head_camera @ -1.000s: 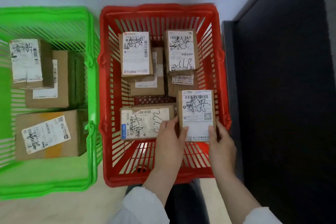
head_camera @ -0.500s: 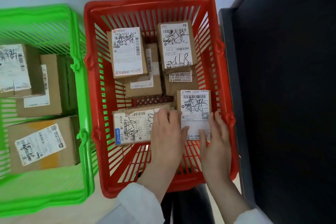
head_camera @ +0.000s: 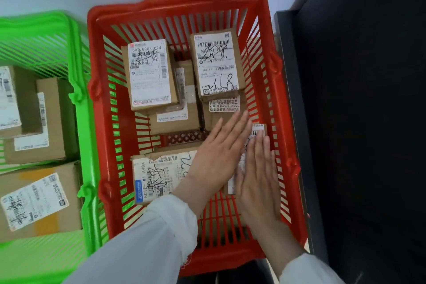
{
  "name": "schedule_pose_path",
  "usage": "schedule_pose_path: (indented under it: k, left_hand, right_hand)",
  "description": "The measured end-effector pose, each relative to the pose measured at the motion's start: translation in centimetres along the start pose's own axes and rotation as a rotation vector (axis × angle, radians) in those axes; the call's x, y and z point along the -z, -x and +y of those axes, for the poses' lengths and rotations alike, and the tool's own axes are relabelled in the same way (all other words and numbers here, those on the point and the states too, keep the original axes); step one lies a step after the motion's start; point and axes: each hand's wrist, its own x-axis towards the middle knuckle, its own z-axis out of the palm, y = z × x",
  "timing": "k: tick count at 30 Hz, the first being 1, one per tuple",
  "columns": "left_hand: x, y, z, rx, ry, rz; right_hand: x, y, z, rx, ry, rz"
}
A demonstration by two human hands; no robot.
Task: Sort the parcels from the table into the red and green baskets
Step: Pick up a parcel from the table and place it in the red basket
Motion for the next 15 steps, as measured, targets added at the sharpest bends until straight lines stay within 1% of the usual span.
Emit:
schedule_pose_path:
  k: [7,9,12,13,14,15]
  left_hand:
    - [-0.8,-0.1,-0.2,-0.009,-0.028,-0.026]
    - [0.1,-0.2,0.0,0.033,-0.055,-0.107]
    - [3.6,-0.3,0.7,0.059,-0.036,-0.323]
    - [5.5,-0.1,1.2,0.084,0.014,-0.382]
    - [7.8,0.2,1.9,0.115,0.08,-0.405]
    - [10.2,0.8,2.7,0.165,0.179,-0.377]
  right_hand:
    - [-0.3,-0.3,0.1,-0.016,-0.008,-0.049]
    - [0.2,-0.4,0.0,-0.001,-0.006,-0.097]
    - [2.3,0.1,-0.1,0.002,0.008,-0.18]
    - [4.1,0.3,-0.4,0.006,-0.003,-0.209]
    - [6.4,0.7,-1.0,0.009,-0.032,-0.24]
    - [9.2,1.4,-1.8,0.001,-0.09,-0.273]
